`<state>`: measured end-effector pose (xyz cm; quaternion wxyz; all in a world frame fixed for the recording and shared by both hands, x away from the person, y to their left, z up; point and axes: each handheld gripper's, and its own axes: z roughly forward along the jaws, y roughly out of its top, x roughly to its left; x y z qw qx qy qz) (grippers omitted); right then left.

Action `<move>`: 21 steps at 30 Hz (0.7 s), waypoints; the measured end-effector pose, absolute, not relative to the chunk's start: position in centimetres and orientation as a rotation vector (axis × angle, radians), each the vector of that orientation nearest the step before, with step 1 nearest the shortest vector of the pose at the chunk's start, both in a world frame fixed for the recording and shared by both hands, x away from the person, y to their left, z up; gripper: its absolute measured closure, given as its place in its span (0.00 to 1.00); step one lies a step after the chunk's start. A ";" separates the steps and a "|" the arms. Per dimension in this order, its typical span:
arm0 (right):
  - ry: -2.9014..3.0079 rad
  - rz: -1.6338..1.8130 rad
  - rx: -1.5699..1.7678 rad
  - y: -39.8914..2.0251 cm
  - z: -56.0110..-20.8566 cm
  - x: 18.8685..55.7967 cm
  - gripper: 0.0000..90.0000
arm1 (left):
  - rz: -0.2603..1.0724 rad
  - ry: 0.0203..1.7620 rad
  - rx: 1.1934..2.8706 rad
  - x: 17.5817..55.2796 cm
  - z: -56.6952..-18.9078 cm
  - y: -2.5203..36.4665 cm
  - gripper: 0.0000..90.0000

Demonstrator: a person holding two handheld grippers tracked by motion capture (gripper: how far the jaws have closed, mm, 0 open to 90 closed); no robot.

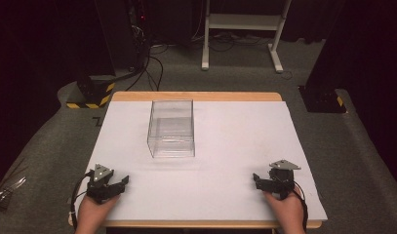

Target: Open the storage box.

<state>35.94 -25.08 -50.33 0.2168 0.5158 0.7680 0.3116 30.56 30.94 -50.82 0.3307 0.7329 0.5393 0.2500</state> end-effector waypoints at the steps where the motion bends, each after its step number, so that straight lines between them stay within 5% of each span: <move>1: 2.133 0.845 1.431 -25.0 -50.2 35.9 0.15 | 0.655 1.410 1.917 30.6 -50.8 30.9 0.37; 21: 2.086 0.849 1.448 -24.7 -50.4 35.4 0.17 | 0.632 1.388 1.951 30.8 -50.7 30.8 0.29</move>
